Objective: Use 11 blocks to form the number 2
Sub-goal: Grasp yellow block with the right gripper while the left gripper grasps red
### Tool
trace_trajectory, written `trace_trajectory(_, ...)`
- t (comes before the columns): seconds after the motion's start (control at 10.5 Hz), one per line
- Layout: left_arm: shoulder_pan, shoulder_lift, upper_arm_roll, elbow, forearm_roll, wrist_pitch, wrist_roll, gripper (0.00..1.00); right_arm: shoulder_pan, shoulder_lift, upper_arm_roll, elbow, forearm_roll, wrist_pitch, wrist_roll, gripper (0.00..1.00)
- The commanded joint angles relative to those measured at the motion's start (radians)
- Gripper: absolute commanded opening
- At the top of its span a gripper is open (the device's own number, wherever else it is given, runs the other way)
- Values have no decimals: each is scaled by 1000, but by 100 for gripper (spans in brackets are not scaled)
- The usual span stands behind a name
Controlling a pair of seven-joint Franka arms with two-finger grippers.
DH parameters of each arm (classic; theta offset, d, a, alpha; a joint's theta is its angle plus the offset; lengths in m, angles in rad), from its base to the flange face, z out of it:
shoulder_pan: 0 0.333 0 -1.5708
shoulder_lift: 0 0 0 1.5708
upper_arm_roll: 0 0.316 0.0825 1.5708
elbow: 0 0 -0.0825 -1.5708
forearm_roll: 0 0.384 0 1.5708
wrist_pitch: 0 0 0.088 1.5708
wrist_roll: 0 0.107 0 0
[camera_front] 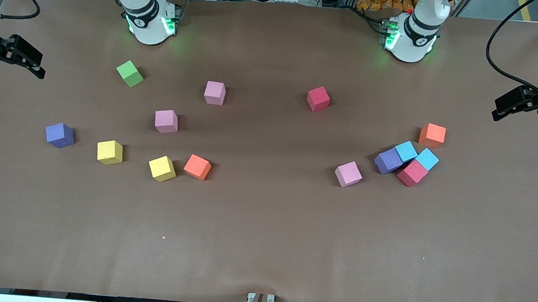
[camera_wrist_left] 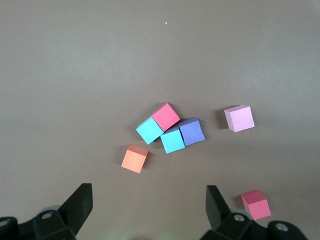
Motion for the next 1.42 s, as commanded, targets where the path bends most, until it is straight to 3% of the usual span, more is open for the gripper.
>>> trace_trajectory(0.0, -5, 2, 1, 13, 28, -1, 22, 100, -22, 4, 11, 6, 0, -10, -10, 100)
trace_trajectory(0.28, -21, 22, 4, -23, -17, 43, 26, 100, -22, 7, 10, 6, 0, -6, -10, 100)
trace_trajectory(0.66, -119, 5, -57, -330, -30, 172, -55, 100, -13, 105, 11, 6, -1, 10, -10, 100)
trace_trajectory(0.85, -137, 8, -155, -477, -31, 281, -249, 100, -1, 189, 13, 6, 0, 33, -8, 100)
trace_trajectory(1.14, -264, 13, -170, -707, -102, 509, -429, 100, 70, 277, 14, -47, 0, 145, 0, 100)
trace_trajectory(1.33, -303, 71, -276, -741, -107, 614, -657, 100, 139, 324, 14, -95, 0, 254, 0, 100)
